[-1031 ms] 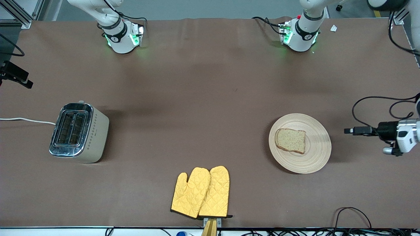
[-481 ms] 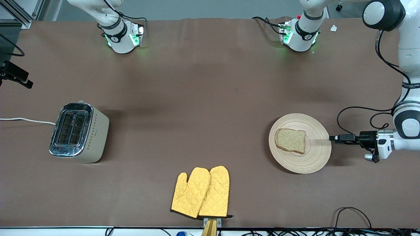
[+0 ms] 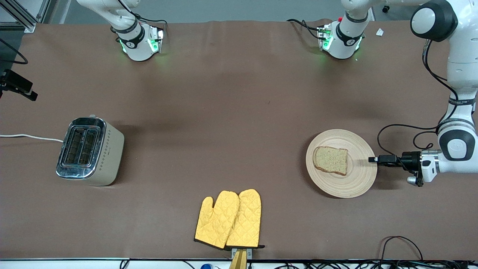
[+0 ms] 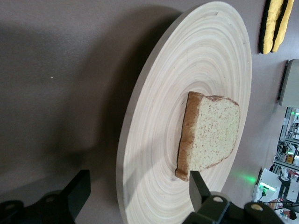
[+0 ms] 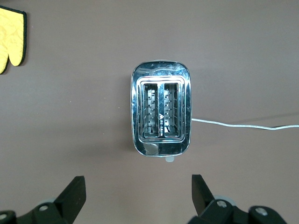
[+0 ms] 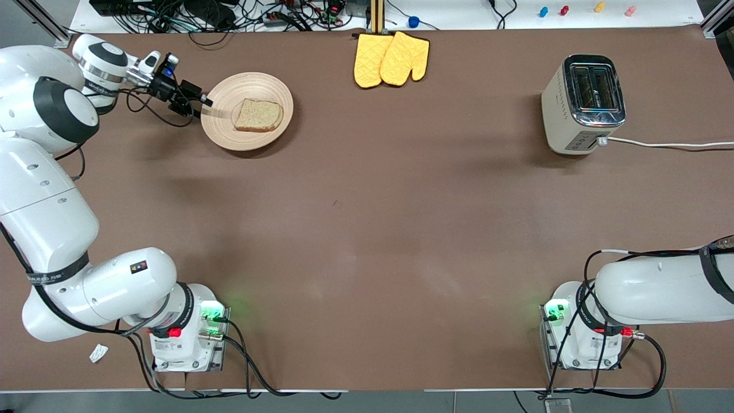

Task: Move plate and put bread in toaster
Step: 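Grasp the wooden plate rim with the left gripper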

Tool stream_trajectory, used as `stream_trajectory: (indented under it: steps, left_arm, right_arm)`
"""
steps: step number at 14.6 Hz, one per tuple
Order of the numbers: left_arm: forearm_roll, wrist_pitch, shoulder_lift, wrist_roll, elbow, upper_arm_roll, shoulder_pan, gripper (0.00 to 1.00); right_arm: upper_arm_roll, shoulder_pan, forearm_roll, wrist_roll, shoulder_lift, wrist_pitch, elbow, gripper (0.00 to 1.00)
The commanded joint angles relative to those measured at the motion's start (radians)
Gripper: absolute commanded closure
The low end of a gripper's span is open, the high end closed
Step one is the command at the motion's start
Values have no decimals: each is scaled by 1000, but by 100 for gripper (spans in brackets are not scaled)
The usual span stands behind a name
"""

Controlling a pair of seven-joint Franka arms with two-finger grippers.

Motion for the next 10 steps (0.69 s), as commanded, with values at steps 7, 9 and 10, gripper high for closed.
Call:
stream_trajectory:
  steps: [7, 9, 10]
  left_arm:
    - [-18, 7, 35, 177, 15, 0, -10, 97]
    - [-18, 6, 36, 242, 16, 0, -10, 99]
    - [-18, 6, 35, 245, 16, 0, -10, 100]
  right_arm:
    - [3, 0, -11, 13, 0, -6, 2, 0]
    - [3, 2, -11, 13, 0, -6, 2, 0]
    - [3, 4, -11, 14, 0, -6, 3, 0]
